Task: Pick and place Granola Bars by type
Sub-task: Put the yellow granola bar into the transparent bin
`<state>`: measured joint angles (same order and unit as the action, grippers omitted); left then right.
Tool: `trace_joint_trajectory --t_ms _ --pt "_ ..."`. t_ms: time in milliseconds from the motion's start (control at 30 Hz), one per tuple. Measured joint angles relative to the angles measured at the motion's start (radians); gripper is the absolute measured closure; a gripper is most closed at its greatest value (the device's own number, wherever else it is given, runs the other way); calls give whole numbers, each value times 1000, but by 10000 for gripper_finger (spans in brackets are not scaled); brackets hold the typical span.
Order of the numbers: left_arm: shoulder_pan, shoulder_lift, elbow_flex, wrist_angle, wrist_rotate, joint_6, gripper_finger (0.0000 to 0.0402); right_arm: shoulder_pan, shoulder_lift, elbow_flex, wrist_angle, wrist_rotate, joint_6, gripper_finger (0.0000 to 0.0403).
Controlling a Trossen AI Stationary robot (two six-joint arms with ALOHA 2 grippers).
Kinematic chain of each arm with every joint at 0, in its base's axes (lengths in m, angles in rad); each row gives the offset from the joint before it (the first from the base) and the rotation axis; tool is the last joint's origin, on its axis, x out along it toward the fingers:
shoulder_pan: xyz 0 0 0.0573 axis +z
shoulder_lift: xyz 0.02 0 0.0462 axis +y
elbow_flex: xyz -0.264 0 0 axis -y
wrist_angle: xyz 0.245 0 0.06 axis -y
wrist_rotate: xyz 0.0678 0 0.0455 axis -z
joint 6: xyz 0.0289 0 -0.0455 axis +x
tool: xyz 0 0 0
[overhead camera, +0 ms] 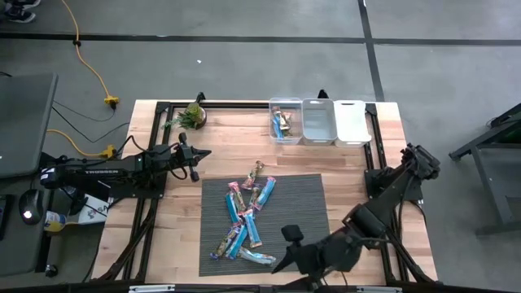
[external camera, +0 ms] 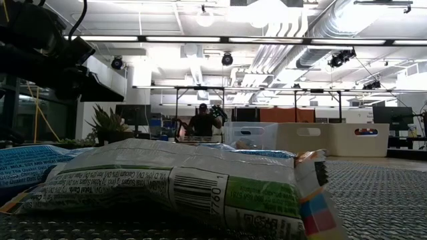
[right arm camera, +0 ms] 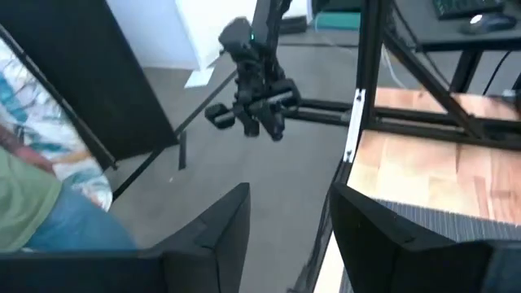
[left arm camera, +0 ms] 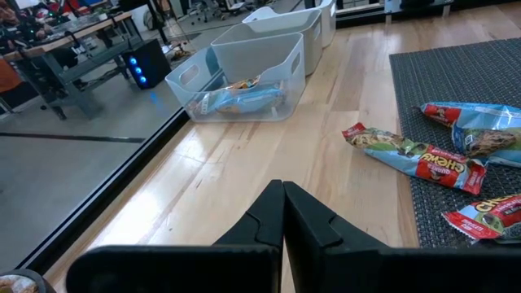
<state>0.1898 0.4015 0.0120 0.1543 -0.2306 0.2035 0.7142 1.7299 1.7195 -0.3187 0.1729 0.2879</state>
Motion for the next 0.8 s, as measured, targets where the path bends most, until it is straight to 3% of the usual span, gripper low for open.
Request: trace_joint_trajectory --t_ms 167,433,800 --pt "0 0 0 0 4 0 401 12 30 0 91 50 7 249" --pt "0 0 0 0 4 0 401 -28 140 1 367 19 9 249" --pt "0 0 0 0 3 0 401 -108 249 2 358 -7 124 249"
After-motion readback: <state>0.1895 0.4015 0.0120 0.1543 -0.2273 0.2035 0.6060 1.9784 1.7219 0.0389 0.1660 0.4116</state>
